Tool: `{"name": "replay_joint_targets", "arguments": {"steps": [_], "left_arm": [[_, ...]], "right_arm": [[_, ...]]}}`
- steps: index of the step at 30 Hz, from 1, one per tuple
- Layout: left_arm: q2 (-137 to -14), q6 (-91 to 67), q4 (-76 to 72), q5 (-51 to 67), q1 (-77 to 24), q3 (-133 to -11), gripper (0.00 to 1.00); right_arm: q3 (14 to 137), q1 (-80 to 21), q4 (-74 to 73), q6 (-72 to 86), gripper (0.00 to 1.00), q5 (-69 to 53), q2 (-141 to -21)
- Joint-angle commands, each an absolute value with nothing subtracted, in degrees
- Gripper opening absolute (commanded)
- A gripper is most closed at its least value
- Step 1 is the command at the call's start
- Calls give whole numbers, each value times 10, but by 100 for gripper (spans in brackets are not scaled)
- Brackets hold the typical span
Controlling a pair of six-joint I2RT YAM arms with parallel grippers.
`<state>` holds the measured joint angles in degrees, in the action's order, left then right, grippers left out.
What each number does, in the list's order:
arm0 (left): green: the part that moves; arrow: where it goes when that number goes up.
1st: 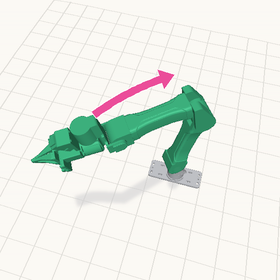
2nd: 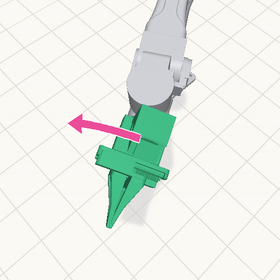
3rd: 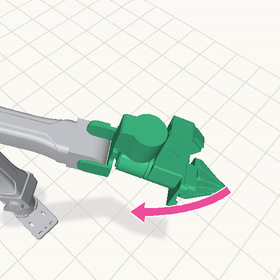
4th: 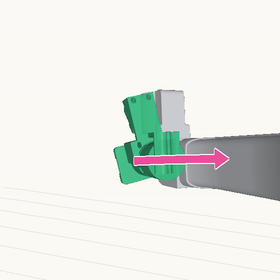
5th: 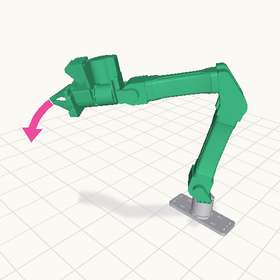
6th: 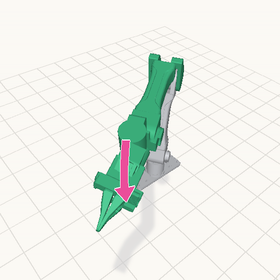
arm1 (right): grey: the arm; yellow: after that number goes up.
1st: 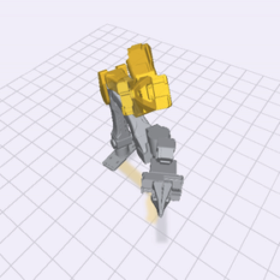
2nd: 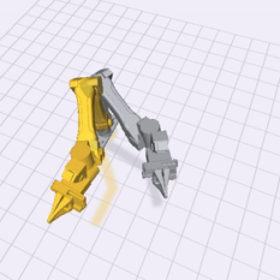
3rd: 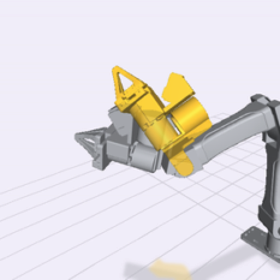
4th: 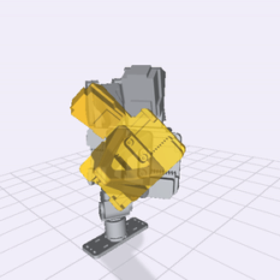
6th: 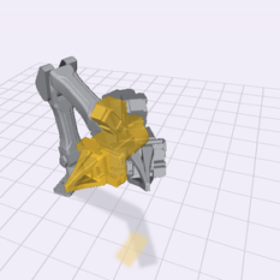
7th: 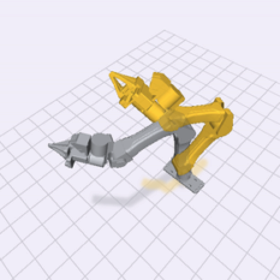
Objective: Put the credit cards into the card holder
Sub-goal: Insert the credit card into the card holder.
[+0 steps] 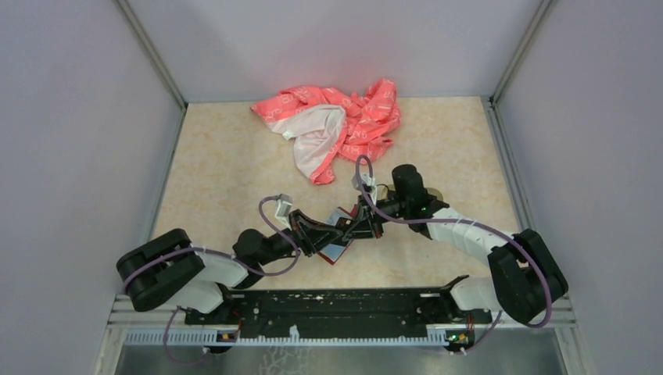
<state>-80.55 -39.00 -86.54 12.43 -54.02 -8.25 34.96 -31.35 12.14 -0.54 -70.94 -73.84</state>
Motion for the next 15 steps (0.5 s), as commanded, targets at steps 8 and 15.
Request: {"name": "replay_joint_targets", "arguments": {"steps": [8, 15], "left_arm": [[-685, -320, -790, 128, -539, -70, 73], [-515, -177, -345, 180, -528, -154, 93]], "right_arm": [[452, -329, -144, -241, 0, -747, -775], [519, -364, -339, -431, 0, -678, -819]]}}
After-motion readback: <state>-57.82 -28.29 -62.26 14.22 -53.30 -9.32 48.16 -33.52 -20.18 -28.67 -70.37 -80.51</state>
